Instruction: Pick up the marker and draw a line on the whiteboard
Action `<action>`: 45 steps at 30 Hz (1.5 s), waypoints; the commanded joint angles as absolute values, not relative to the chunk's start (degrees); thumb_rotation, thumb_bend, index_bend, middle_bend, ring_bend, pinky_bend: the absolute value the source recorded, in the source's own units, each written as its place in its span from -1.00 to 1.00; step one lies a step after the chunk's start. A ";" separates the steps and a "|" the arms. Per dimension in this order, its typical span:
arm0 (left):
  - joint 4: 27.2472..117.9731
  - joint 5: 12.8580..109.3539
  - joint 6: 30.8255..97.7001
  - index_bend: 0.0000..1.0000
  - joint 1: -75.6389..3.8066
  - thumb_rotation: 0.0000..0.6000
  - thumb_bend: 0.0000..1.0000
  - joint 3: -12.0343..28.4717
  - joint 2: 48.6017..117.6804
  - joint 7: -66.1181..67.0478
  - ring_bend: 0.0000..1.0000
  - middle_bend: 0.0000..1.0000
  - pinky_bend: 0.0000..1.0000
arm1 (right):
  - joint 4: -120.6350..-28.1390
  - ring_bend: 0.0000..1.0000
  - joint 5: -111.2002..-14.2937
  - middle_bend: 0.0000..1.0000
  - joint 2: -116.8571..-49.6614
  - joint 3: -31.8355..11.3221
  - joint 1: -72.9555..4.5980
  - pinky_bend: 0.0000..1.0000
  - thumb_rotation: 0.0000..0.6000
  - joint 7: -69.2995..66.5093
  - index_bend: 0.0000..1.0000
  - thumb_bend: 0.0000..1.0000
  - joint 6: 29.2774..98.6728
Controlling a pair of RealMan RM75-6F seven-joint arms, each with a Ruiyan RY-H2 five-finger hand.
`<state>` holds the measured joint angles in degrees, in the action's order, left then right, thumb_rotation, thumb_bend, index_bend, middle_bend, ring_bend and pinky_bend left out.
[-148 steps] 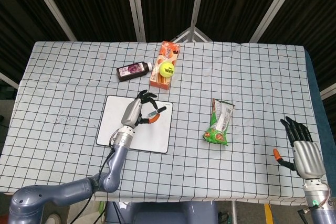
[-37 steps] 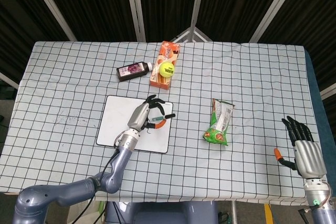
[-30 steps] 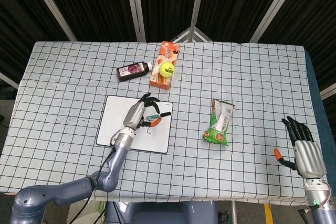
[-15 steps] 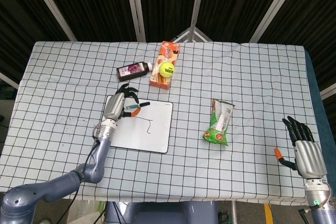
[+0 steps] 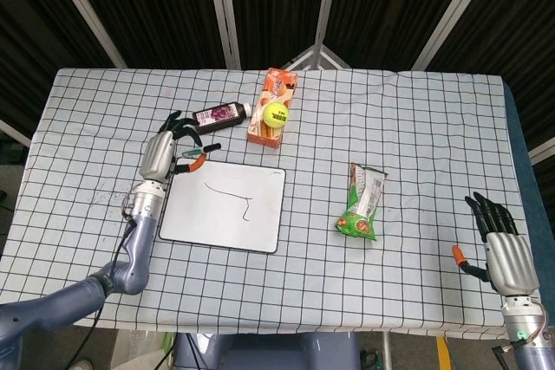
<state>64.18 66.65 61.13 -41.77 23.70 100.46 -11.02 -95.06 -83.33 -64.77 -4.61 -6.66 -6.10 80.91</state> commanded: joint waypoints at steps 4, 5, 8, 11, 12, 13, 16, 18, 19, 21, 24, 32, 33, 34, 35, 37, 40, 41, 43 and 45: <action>69.85 63.97 61.22 0.39 -37.98 1.00 -0.08 17.78 92.28 8.98 -0.87 -0.54 -0.75 | -95.16 -1.00 -83.47 -1.00 -64.87 -4.60 -6.67 -0.89 1.00 -5.58 -1.00 -0.30 81.04; 70.57 62.89 60.42 0.39 -37.80 1.00 -0.09 16.99 91.19 12.20 -0.87 -0.54 -0.75 | -95.20 -1.00 -83.48 -1.00 -64.90 -4.58 -6.68 -0.89 1.00 -5.43 -1.00 -0.30 81.03; 72.88 59.50 58.15 0.36 -37.55 1.00 -0.10 14.99 88.54 20.20 -0.87 -0.55 -0.76 | -95.39 -1.00 -83.62 -1.00 -65.01 -4.54 -6.68 -0.89 1.00 -4.96 -1.00 -0.30 81.14; 74.39 56.23 56.70 0.32 -37.54 1.00 -0.13 13.17 87.38 26.46 -0.87 -0.58 -0.76 | -95.52 -1.00 -83.71 -1.00 -65.17 -4.54 -6.69 -0.89 1.00 -4.41 -1.00 -0.30 81.27; 74.47 55.55 56.42 0.31 -37.57 1.00 -0.14 12.64 87.41 27.79 -0.87 -0.59 -0.76 | -95.56 -1.00 -83.67 -1.00 -65.21 -4.54 -6.68 -0.89 1.00 -4.32 -1.00 -0.30 81.28; 74.36 54.93 56.02 0.30 -37.62 1.00 -0.15 11.94 87.55 29.19 -0.87 -0.60 -0.77 | -95.59 -1.00 -83.67 -1.00 -65.23 -4.54 -6.68 -0.89 1.00 -4.24 -1.00 -0.30 81.29; 73.48 53.91 55.56 0.27 -37.75 1.00 -0.16 10.33 88.64 32.04 -0.87 -0.61 -0.77 | -95.64 -1.00 -83.56 -1.00 -65.26 -4.56 -6.64 -0.89 1.00 -4.17 -1.00 -0.30 81.32; 72.54 53.42 55.62 0.25 -37.66 1.00 -0.18 9.68 89.89 32.69 -0.87 -0.62 -0.77 | -95.60 -1.00 -83.56 -1.00 -65.26 -4.61 -6.61 -0.89 1.00 -4.27 -1.00 -0.30 81.42; 72.11 53.28 55.64 0.23 -37.62 1.00 -0.21 9.53 90.37 32.73 -0.87 -0.64 -0.77 | -95.56 -1.00 -83.56 -1.00 -65.26 -4.62 -6.61 -0.89 1.00 -4.30 -1.00 -0.30 81.43; 71.31 53.03 55.64 0.16 -37.58 1.00 -0.28 9.23 91.15 32.91 -0.87 -0.69 -0.80 | -95.52 -1.00 -83.58 -1.00 -65.24 -4.61 -6.60 -0.89 1.00 -4.38 -1.00 -0.30 81.44; 70.34 52.72 55.57 0.00 -37.55 1.00 -0.43 8.73 92.00 33.42 -0.92 -0.83 -0.89 | -95.48 -1.00 -83.66 -1.00 -65.19 -4.59 -6.59 -0.88 1.00 -4.59 -1.00 -0.30 81.45; 72.62 52.16 57.46 -0.76 -36.68 1.00 -0.75 9.91 91.42 31.59 -1.00 -1.00 -1.00 | -95.31 -1.00 -84.00 -1.00 -65.16 -4.49 -6.59 -0.89 1.00 -4.64 -1.00 -0.30 81.55; 73.62 51.91 57.74 -0.77 -36.44 1.00 -0.75 10.16 90.92 31.28 -1.00 -1.00 -1.00 | -95.31 -1.00 -84.03 -1.00 -65.16 -4.47 -6.59 -0.89 1.00 -4.61 -1.00 -0.30 81.55; 75.50 51.56 58.33 -0.78 -35.92 1.00 -0.75 10.50 90.01 30.65 -1.00 -1.00 -1.00 | -95.30 -1.00 -84.09 -1.00 -65.16 -4.45 -6.58 -0.89 1.00 -4.56 -1.00 -0.30 81.58; 77.00 51.46 58.94 -0.78 -35.45 1.00 -0.75 10.72 89.30 30.11 -1.00 -1.00 -1.00 | -95.26 -1.00 -84.14 -1.00 -65.15 -4.45 -6.57 -0.89 1.00 -4.51 -1.00 -0.30 81.63; 80.45 51.70 60.58 -0.79 -34.20 1.00 -0.75 10.99 87.61 28.73 -1.00 -1.00 -1.00 | -95.17 -1.00 -84.23 -1.00 -65.16 -4.42 -6.54 -0.89 1.00 -4.45 -1.00 -0.30 81.73; 87.44 53.50 64.85 -0.80 -30.98 1.00 -0.76 10.57 83.91 26.01 -1.00 -1.00 -1.00 | -94.96 -1.00 -84.25 -1.00 -65.15 -4.41 -6.51 -0.89 1.00 -4.41 -1.00 -0.30 81.78; 89.50 54.35 66.20 -0.80 -29.86 1.00 -0.76 10.13 82.65 25.30 -1.00 -1.00 -1.00 | -94.91 -1.00 -84.21 -1.00 -65.14 -4.43 -6.50 -0.89 1.00 -4.39 -1.00 -0.30 81.79; 94.28 56.87 69.42 -0.81 -27.06 1.00 -0.76 8.63 79.30 23.66 -1.00 -1.00 -1.00 | -94.85 -1.00 -84.07 -1.00 -65.13 -4.45 -6.52 -0.89 1.00 -4.31 -1.00 -0.30 81.69; 97.02 58.61 71.70 -0.81 -25.04 1.00 -0.76 7.53 77.06 22.43 -1.00 -1.00 -1.00 | -94.81 -1.00 -84.02 -1.00 -65.12 -4.45 -6.54 -0.89 1.00 -4.07 -1.00 -0.30 81.63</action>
